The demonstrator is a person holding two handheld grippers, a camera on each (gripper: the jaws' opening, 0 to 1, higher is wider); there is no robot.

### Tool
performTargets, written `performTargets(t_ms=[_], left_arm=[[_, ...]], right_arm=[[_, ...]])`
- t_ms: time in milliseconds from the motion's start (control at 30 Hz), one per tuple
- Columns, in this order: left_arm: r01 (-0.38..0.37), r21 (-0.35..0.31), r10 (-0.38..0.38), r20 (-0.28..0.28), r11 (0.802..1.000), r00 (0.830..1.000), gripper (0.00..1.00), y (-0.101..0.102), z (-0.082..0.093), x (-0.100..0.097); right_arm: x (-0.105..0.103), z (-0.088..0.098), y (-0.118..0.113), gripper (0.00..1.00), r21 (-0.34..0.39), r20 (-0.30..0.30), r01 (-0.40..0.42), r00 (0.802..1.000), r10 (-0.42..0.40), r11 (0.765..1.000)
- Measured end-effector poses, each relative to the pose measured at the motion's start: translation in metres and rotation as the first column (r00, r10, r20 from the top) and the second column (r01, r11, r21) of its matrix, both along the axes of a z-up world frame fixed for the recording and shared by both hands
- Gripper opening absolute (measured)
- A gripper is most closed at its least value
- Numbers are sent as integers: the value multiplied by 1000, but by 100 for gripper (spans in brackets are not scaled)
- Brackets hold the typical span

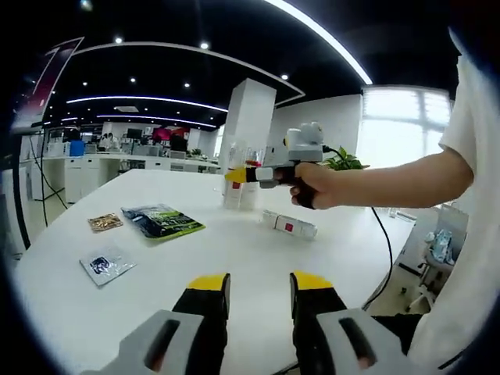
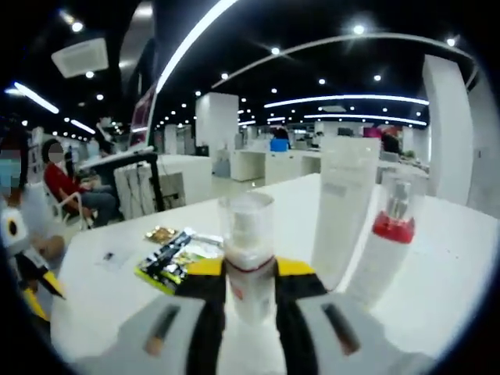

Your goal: Arrange the skincare products in the storage area until every visible bottle or jar stands upright without overlapping.

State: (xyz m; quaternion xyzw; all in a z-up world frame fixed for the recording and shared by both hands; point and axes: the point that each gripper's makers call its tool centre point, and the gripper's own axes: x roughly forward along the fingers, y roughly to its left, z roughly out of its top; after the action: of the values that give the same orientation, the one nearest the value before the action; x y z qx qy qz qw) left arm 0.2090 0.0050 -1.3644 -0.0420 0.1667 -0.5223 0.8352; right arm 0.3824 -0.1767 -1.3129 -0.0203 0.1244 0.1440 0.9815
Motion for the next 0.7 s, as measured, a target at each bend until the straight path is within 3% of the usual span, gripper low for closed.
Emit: performTargets(t_ms=[500, 700], left_arm=[[-7, -7, 7, 10, 1000, 1000, 31, 1, 6, 1], [-13, 2, 13, 11, 1000, 1000, 30, 5, 4, 2]], right_arm=[[8, -21, -7, 21, -15, -39, 10, 999, -10, 1000], [10, -19, -6, 22, -14, -22, 10, 1000, -10, 1000]])
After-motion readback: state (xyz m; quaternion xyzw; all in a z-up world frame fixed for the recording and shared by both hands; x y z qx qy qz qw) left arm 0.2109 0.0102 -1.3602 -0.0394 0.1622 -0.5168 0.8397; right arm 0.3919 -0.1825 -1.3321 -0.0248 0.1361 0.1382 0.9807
